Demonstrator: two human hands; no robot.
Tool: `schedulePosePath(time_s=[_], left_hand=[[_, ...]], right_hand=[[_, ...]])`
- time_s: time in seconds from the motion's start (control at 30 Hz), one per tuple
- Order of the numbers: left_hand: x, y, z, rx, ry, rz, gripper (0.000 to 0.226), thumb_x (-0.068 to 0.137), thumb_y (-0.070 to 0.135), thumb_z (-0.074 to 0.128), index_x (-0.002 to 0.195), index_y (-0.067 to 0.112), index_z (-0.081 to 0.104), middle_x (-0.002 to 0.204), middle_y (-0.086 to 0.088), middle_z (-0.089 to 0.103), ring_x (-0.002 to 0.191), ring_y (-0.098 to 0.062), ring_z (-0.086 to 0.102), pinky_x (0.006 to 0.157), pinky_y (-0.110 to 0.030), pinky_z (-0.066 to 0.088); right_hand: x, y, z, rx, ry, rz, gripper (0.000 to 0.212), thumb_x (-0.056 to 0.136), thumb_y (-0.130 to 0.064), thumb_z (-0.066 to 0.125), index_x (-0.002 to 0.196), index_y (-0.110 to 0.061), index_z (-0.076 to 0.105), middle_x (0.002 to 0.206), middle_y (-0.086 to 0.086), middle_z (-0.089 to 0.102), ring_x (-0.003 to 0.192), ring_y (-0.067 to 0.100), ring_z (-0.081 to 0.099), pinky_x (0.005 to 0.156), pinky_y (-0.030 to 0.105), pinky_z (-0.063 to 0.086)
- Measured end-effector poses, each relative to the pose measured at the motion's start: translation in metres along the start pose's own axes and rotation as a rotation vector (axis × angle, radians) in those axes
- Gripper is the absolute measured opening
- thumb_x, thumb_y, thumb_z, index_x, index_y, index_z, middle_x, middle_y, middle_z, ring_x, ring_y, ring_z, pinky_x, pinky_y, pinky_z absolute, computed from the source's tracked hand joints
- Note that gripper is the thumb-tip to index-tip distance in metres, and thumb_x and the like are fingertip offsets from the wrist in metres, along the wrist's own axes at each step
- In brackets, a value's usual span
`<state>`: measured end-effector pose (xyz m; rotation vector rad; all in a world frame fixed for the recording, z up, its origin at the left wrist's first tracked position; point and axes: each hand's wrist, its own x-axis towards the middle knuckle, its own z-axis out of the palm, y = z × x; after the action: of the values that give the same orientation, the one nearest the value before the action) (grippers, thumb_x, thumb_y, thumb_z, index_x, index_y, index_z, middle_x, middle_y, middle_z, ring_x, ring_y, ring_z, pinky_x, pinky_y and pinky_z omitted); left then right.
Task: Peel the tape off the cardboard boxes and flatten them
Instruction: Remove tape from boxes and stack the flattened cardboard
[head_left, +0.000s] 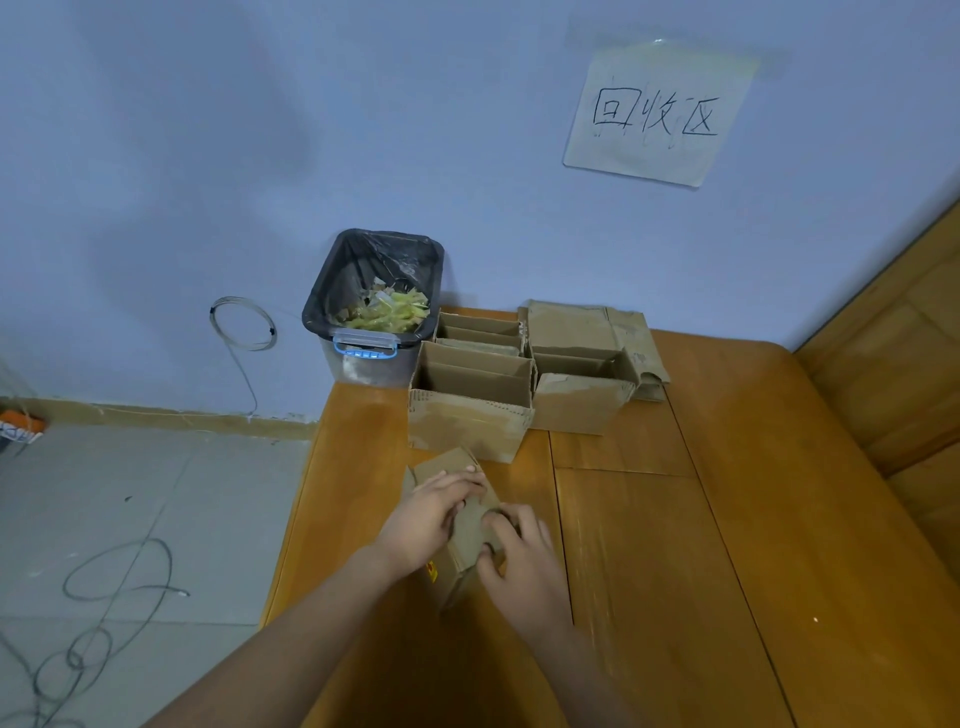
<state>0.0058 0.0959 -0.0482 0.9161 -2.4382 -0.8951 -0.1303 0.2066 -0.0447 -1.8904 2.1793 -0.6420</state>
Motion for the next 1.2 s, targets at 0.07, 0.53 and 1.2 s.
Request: schedulePosePath(time_s=[0.07, 0.53, 1.2], left_hand=[[-0.001, -0.002, 0.000, 0.013, 0.000, 0.003, 0.038, 0.100, 0.001, 0.041, 0.133, 0.011, 0.057, 0.145, 0.002, 0.048, 0.142, -0.010, 0.032, 0.120, -0.025, 0.014], [-0.008, -0.003, 0.003, 0.028, 0.010, -0.034, 0.036, 0.102, 0.004, 0.039, 0.133, 0.011, 0.057, 0.146, 0.001, 0.047, 0.142, -0.012, 0.032, 0.119, -0.027, 0.015], [-0.011, 0.008, -0.002, 0.070, -0.057, -0.074, 0.037, 0.102, 0.003, 0.038, 0.133, 0.010, 0.056, 0.147, 0.001, 0.046, 0.142, -0.012, 0.033, 0.121, -0.032, 0.016]], right_hand=[[0.001, -0.001, -0.001, -0.027, -0.019, -0.014, 0.034, 0.091, -0.028, 0.050, 0.124, -0.025, 0.056, 0.129, -0.006, 0.045, 0.110, 0.013, 0.045, 0.075, 0.017, 0.039], [-0.003, -0.003, -0.001, -0.005, -0.035, -0.076, 0.029, 0.086, -0.014, 0.059, 0.114, -0.012, 0.061, 0.120, 0.007, 0.054, 0.095, 0.025, 0.056, 0.074, 0.027, 0.043], [-0.007, -0.005, -0.010, -0.009, -0.130, -0.093, 0.030, 0.097, -0.019, 0.046, 0.126, -0.014, 0.054, 0.137, 0.004, 0.040, 0.116, 0.020, 0.045, 0.088, 0.025, 0.042]])
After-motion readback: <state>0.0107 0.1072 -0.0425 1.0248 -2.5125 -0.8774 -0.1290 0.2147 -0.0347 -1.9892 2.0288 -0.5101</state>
